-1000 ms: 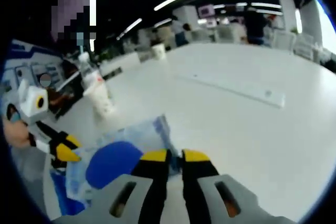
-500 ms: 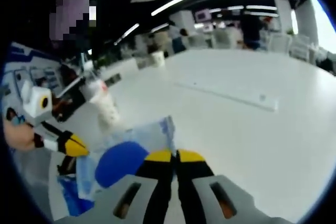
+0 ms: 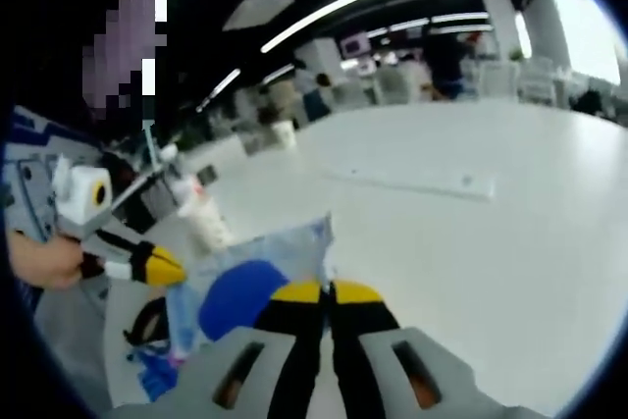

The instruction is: Arrange the tabletop items into an orderly group along one side of the table until the central work area is clear of visible clutter.

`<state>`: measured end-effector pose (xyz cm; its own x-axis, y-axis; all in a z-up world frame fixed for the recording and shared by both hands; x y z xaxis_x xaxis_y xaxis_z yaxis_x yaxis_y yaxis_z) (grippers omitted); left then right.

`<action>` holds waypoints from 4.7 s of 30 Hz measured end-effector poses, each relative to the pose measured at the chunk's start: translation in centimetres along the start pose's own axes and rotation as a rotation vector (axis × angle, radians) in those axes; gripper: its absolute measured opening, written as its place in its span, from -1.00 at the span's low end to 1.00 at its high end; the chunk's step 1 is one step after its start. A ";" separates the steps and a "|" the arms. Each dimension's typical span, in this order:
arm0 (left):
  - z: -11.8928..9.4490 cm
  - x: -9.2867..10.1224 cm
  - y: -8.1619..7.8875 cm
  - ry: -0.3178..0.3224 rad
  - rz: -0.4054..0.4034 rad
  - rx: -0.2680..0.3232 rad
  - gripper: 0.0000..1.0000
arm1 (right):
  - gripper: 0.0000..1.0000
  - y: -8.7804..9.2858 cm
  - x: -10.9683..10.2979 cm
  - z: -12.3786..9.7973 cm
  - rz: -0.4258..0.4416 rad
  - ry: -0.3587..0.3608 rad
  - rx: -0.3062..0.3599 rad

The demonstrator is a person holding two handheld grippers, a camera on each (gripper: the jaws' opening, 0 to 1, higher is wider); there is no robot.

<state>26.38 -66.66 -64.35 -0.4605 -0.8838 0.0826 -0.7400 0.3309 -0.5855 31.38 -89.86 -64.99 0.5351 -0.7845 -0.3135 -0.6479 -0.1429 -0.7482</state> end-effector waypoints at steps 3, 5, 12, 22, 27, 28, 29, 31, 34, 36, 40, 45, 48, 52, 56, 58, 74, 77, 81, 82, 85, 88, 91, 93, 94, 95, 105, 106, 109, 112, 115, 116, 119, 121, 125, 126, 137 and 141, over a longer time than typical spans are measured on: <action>0.0 -0.1 -0.6 -0.015 0.035 0.007 -1.00 | -1.00 0.1 -0.1 -0.4 0.024 0.005 0.017; 0.1 -0.2 -1.1 -0.022 0.048 0.009 -1.00 | -1.00 0.1 -0.2 -0.4 0.035 0.010 0.024; 0.1 -1.0 -2.8 -0.077 0.106 0.043 -1.00 | -1.00 0.3 -0.9 -0.5 0.062 0.039 0.037; 0.4 -2.3 -4.6 -0.168 0.195 0.053 -1.00 | -1.00 0.7 -1.8 -0.7 0.241 0.020 0.110; 1.1 -2.0 -6.0 -0.191 0.249 0.061 -1.00 | -1.00 1.3 -2.0 -0.4 0.234 0.065 0.095; 1.2 -2.1 -6.1 -0.191 0.249 0.062 -1.00 | -1.00 1.5 -2.1 -0.4 0.252 0.070 0.102; 1.4 -2.1 -6.3 -0.193 0.249 0.064 -1.00 | -1.00 1.5 -2.1 -0.4 0.260 0.070 0.103; 1.8 -2.4 -6.5 -0.209 0.260 0.063 -1.00 | -1.00 1.8 -2.3 -0.2 0.271 0.084 0.097; 1.9 -2.8 -6.9 -0.242 0.283 0.071 -1.00 | -1.00 1.8 -2.6 -0.1 0.278 0.094 0.098; 1.8 -3.0 -7.4 -0.270 0.280 0.092 -1.00 | -1.00 2.0 -2.7 0.2 0.287 0.089 0.095; 2.3 -3.2 -7.9 -0.262 0.273 0.104 -1.00 | -1.00 2.1 -2.4 0.4 0.406 0.133 0.177; 2.4 -2.6 -7.7 -0.247 0.288 0.108 -1.00 | -1.00 2.6 -1.9 0.9 0.443 0.201 0.167; 1.8 -2.5 -7.3 -0.245 0.288 0.114 -1.00 | -1.00 2.5 -2.0 0.9 0.430 0.224 0.172; 1.3 -2.3 -6.2 -0.243 0.272 0.115 -1.00 | -1.00 2.6 -2.1 1.1 0.441 0.232 0.176; 1.5 -2.9 -4.5 -0.235 0.238 0.085 -1.00 | -1.00 2.8 -2.0 1.4 0.452 0.237 0.173; 1.4 -3.2 -4.2 -0.238 0.224 0.082 -1.00 | -1.00 2.8 -2.0 1.3 0.448 0.243 0.171; -0.3 -3.4 -3.0 -0.236 0.152 0.087 -1.00 | -1.00 3.7 -2.7 1.4 0.436 0.265 0.141; -0.7 -3.4 -2.6 -0.233 0.143 0.089 -1.00 | -1.00 3.9 -2.4 1.3 0.441 0.275 0.137; -1.0 -3.8 -2.0 -0.231 0.101 0.089 -1.00 | -1.00 4.1 -2.2 1.2 0.450 0.285 0.135; -1.0 -3.8 -1.9 -0.227 0.088 0.086 -1.00 | -1.00 4.1 -2.1 1.3 0.450 0.286 0.135; -0.4 -3.9 -1.2 -0.197 0.015 0.062 -1.00 | -1.00 4.2 -2.2 1.3 0.443 0.292 0.130; -0.1 -3.8 -0.6 -0.151 -0.104 0.072 -0.89 | -1.00 4.1 -2.3 1.2 0.447 0.293 0.129; -0.3 -3.8 -0.1 -0.161 -0.089 0.068 -0.87 | -1.00 4.1 -2.4 1.2 0.445 0.295 0.129; -0.4 -3.7 0.0 -0.157 -0.093 0.069 -0.85 | -1.00 4.1 -2.5 1.2 0.445 0.297 0.128; -0.4 -3.7 0.1 -0.156 -0.096 0.068 -0.83 | -1.00 4.2 -2.5 1.2 0.447 0.297 0.129; -0.5 -3.7 0.1 -0.157 -0.104 0.069 -0.81 | -1.00 4.3 -2.6 1.2 0.449 0.297 0.129; -0.8 -3.4 1.1 -0.138 -0.167 0.070 -0.61 | -1.00 4.6 -2.8 0.9 0.439 0.300 0.122; -0.8 -3.3 1.4 -0.136 -0.168 0.064 -0.61 | -1.00 4.6 -2.8 0.9 0.438 0.301 0.122; -1.2 -3.6 1.8 -0.136 -0.179 0.063 -0.59 | -1.00 4.6 -2.9 0.9 0.431 0.305 0.119; -1.1 -4.3 2.2 -0.119 -0.225 0.065 -0.50 | -1.00 4.6 -2.9 0.9 0.425 0.309 0.119; -0.5 -4.4 2.5 -0.089 -0.280 0.053 -0.42 | -1.00 4.6 -2.9 0.9 0.426 0.312 0.121; -0.3 -4.5 2.4 -0.079 -0.318 0.057 -0.41 | -1.00 4.7 -2.8 0.9 0.427 0.314 0.123; 0.4 -4.1 2.0 -0.018 -0.409 0.068 -0.31 | -1.00 4.8 -2.8 1.0 0.427 0.313 0.125; 1.2 -3.8 1.8 0.001 -0.417 0.061 -0.23 | -1.00 4.9 -2.8 1.0 0.428 0.313 0.124; 3.0 -3.5 1.8 0.027 -0.462 0.024 -0.26 | -1.00 5.0 -2.7 1.1 0.435 0.314 0.127; 3.2 -3.5 1.8 0.032 -0.478 0.023 -0.29 | -1.00 5.0 -2.7 1.2 0.435 0.313 0.127; 4.3 -3.4 1.3 0.026 -0.433 0.002 -0.89 | -1.00 4.9 -2.7 1.5 0.447 0.306 0.135; 4.0 -3.4 1.1 0.014 -0.396 0.018 -0.97 | -1.00 4.8 -2.8 1.6 0.457 0.301 0.143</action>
<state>29.10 -64.67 -68.51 -0.1478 -0.9374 0.3153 -0.8532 -0.0404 -0.5200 27.56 -87.38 -68.64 0.0258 -0.8879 -0.4594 -0.6864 0.3183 -0.6539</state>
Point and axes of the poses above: the point that each gripper's makers call its tool centre point, and the gripper's own axes: z roughly forward along the fingers, x roughly to its right, y roughly out of its underside, the point moved 7 cm from there along -z, roughly backward along the fingers, and after that the axes turned 11 degrees about -x, right-handed, at the moved point
